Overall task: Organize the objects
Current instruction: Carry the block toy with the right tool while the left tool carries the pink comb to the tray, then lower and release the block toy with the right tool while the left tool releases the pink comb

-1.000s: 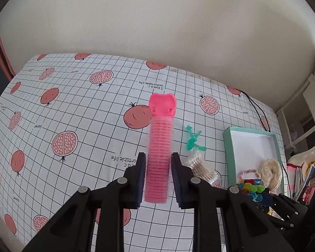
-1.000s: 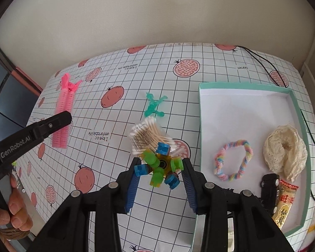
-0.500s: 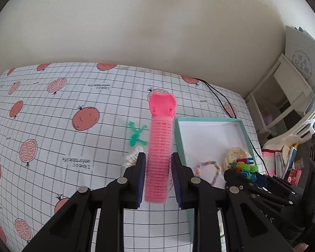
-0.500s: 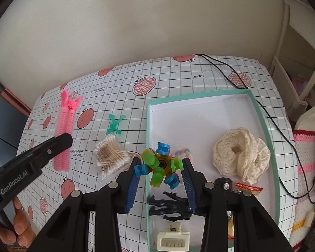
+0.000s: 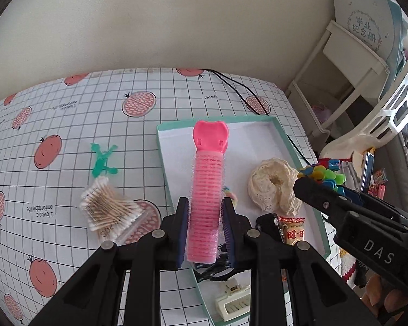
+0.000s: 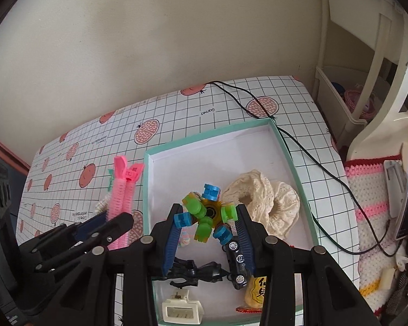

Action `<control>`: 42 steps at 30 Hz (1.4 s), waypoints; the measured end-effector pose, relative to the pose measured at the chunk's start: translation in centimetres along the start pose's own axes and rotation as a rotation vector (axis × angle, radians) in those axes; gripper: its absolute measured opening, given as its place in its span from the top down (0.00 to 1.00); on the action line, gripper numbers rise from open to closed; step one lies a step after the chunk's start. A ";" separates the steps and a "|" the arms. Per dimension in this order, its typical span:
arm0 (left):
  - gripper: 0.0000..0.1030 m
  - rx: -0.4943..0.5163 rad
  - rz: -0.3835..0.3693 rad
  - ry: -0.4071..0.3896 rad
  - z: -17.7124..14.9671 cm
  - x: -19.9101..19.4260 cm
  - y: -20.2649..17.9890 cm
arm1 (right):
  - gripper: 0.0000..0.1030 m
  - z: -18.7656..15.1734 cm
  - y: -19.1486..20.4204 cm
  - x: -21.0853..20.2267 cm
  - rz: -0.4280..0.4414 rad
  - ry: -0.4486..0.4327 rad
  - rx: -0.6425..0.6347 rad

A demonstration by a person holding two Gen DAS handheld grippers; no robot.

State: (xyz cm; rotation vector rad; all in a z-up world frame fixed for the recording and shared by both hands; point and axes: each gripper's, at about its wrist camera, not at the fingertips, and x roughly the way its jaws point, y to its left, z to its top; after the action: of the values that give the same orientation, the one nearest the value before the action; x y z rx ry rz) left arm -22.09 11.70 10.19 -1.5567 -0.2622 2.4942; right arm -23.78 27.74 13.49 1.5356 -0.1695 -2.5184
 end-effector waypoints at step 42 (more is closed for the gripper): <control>0.75 0.019 0.045 0.086 -1.9 6.1 0.1 | 0.58 -2.6 -0.6 7.5 -0.048 0.133 0.008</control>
State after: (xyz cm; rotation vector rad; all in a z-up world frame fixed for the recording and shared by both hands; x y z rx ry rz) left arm -23.03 13.20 4.01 -1.6759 -0.1924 2.4475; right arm -24.86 26.74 5.69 1.7235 -0.1252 -2.4431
